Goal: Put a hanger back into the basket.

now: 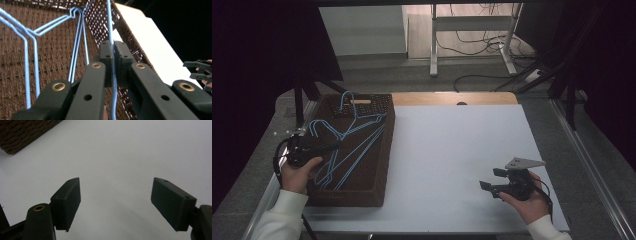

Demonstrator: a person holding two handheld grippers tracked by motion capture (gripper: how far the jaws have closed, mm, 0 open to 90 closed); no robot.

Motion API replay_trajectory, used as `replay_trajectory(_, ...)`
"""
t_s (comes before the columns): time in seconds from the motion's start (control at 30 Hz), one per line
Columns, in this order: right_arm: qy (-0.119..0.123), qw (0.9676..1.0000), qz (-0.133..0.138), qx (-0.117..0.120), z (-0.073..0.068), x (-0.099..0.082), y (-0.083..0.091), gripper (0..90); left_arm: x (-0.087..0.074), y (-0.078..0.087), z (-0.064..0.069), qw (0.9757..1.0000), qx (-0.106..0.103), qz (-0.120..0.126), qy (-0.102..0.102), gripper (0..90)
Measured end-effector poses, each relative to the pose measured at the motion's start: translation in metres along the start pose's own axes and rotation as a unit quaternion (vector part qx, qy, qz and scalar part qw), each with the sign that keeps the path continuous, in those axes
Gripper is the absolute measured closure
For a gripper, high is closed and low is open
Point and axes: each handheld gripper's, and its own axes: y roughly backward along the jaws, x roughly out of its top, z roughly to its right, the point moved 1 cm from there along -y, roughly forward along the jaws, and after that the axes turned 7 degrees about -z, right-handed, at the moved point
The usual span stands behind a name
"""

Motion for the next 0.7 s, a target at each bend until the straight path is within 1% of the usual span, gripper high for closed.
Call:
replay_trajectory(0.07,0.0,1.0,0.001,0.001,0.0,0.0,0.0,24.2,0.002,-0.002,-0.001,0.9999,0.001,-0.015,0.007,82.9)
replay_trajectory(0.1,0.0,1.0,0.0,0.001,-0.001,0.0,0.0,24.2,0.002,-0.004,-0.002,0.9997,0.003,-0.023,0.011,80.1)
replay_trajectory(0.13,0.0,1.0,0.0,0.001,-0.001,0.0,0.0,24.2,0.003,-0.006,-0.003,0.9994,0.011,-0.031,0.014,75.7)
replay_trajectory(0.17,0.0,1.0,0.0,0.001,-0.001,0.0,0.0,24.2,0.004,-0.007,-0.002,0.999,0.029,-0.034,0.005,67.0)
replay_trajectory(0.2,0.0,1.0,0.001,0.001,-0.001,0.0,0.001,24.2,0.004,-0.008,0.0,0.9977,0.058,-0.034,-0.008,56.6)
replay_trajectory(0.23,0.001,1.0,0.003,0.001,-0.002,0.0,0.001,24.2,0.004,-0.008,0.0,0.9971,0.068,-0.033,-0.009,52.9)
replay_trajectory(0.27,0.001,1.0,0.003,0.001,-0.002,0.0,0.001,24.2,0.003,-0.007,-0.001,0.9975,0.064,-0.029,-0.006,49.9)
replay_trajectory(0.3,0.001,1.0,0.004,0.002,-0.002,0.0,0.002,24.2,0.003,-0.006,-0.001,0.9972,0.071,-0.024,-0.005,45.6)
replay_trajectory(0.33,0.001,1.0,0.004,0.002,-0.002,0.0,0.002,24.2,0.002,-0.004,0.0,0.9961,0.086,-0.015,-0.008,41.4)
replay_trajectory(0.37,0.001,1.0,0.003,0.002,-0.002,0.0,0.001,24.2,0.002,-0.003,0.001,0.9959,0.089,-0.011,-0.011,38.1)
replay_trajectory(0.43,0.001,1.0,0.003,0.003,-0.003,0.001,0.001,24.2,0.001,-0.001,0.002,0.9958,0.089,-0.008,-0.016,35.5)
replay_trajectory(0.5,0.003,1.0,0.002,0.002,-0.003,0.001,0.0,24.2,0.0,0.001,0.002,0.9962,0.084,-0.012,-0.017,36.3)
replay_trajectory(0.57,0.004,1.0,0.002,0.002,-0.003,0.001,0.0,24.2,0.001,0.002,0.002,0.9963,0.084,-0.015,-0.014,36.2)
replay_trajectory(0.63,0.005,1.0,0.002,0.002,-0.003,0.001,0.0,24.2,0.0,0.003,0.002,0.997,0.075,-0.014,-0.014,36.4)
replay_trajectory(0.7,0.004,1.0,0.002,0.002,-0.003,0.001,0.0,24.2,0.0,0.004,0.004,0.9973,0.07,-0.011,-0.018,35.0)
